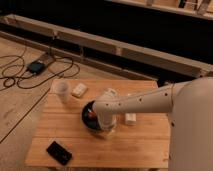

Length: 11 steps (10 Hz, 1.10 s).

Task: Drag the ceramic bowl in a circle

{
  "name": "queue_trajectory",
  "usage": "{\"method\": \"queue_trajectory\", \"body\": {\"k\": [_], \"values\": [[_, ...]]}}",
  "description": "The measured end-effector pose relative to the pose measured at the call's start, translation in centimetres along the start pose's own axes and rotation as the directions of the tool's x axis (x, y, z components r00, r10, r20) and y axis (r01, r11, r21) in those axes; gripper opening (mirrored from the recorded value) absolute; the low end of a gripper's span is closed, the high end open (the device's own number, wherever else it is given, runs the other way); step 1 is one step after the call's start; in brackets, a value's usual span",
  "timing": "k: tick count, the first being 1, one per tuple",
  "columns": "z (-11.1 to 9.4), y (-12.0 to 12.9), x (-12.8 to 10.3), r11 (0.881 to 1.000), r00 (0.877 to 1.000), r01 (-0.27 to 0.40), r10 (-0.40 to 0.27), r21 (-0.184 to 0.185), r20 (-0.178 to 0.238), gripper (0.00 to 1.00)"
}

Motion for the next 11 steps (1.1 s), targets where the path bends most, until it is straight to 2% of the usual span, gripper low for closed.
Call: {"method": "queue_trajectory", "body": {"k": [2, 3, 5, 8, 10, 11], "values": [[-0.5, -1.4, -0.6, 0.999, 0.999, -0.037, 0.037, -0.016, 0.006, 0.08], [-0.7, -2.2, -1.1, 0.998, 0.998, -0.057, 0.057, -0.018, 0.011, 0.02], [-1.2, -3.2, -2.2, 0.994, 0.994, -0.104, 0.105, -0.030, 0.021, 0.00], [-1.8, -2.9, -4.6, 0.985, 0.985, -0.164, 0.167, -0.061, 0.040, 0.00], [-1.9, -1.1, -6.2, 0.983, 0.982, -0.169, 0.174, -0.073, 0.068, 0.00], [-1.7, -0.2, -6.2, 0.984, 0.983, -0.162, 0.167, -0.069, 0.071, 0.00]]}}
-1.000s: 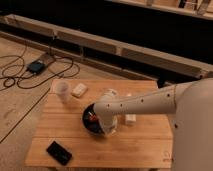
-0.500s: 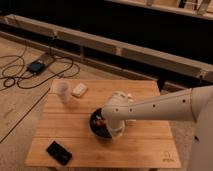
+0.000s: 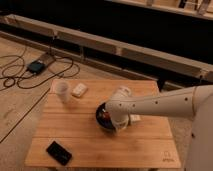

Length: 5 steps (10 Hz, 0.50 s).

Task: Drag the ceramic bowl in a circle

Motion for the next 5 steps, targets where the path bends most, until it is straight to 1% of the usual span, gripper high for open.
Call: {"method": "queue_trajectory", "body": {"k": [2, 4, 5], "values": [[0.6, 3.1, 1.3, 0.999, 0.999, 0.051, -0.051, -0.012, 0.003, 0.00], [1.0, 5.6, 3.7, 0.994, 0.994, 0.110, -0.110, -0.018, -0.006, 0.00], [1.3, 6.7, 5.4, 0.989, 0.989, 0.145, -0.146, -0.023, -0.020, 0.00]]}}
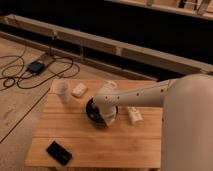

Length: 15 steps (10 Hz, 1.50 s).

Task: Drag the ceramic bowl in a circle

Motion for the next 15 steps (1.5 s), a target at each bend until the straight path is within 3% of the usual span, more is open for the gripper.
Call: {"method": "queue_trajectory", "body": {"k": [2, 4, 7, 9, 10, 12, 15], "values": [[0.4, 1.8, 3.4, 0.997, 0.997, 0.072, -0.072, -0.003, -0.029, 0.00], [0.4, 2.7, 7.8, 0.987, 0.984, 0.163, -0.163, -0.004, -0.065, 0.00], [-0.5, 2.1, 13.4, 0.964, 0.958, 0.268, -0.267, -0.009, -0.109, 0.00], [-1.3, 0.9, 15.7, 0.952, 0.943, 0.308, -0.306, -0.008, -0.129, 0.00], [-2.0, -0.5, 16.5, 0.951, 0.942, 0.311, -0.307, 0.006, -0.136, 0.00], [-2.8, -2.8, 16.7, 0.958, 0.951, 0.285, -0.278, 0.031, -0.138, 0.00], [-3.9, -7.1, 14.7, 0.981, 0.979, 0.176, -0.167, 0.078, -0.113, 0.00]]}}
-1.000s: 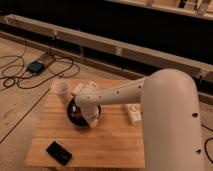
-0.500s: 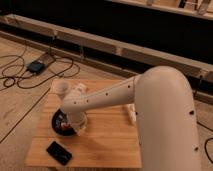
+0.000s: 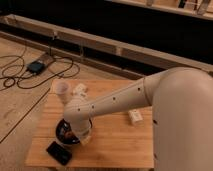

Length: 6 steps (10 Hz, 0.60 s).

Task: Drag the ceramic bowl in a circle

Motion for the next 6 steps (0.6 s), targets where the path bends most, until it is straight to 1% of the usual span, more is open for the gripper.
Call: {"method": "queue_trajectory", "body": {"k": [1, 3, 4, 6], "values": [[-0.4, -1.7, -1.0, 0.998, 0.998, -0.054, 0.054, 0.012, 0.015, 0.00], [-1.0, -3.7, -2.8, 0.991, 0.991, -0.131, 0.130, 0.023, 0.041, 0.00], [-1.5, -4.8, -4.4, 0.982, 0.981, -0.188, 0.187, 0.022, 0.058, 0.00], [-1.9, -6.3, -7.5, 0.961, 0.958, -0.276, 0.273, 0.027, 0.085, 0.00]]}}
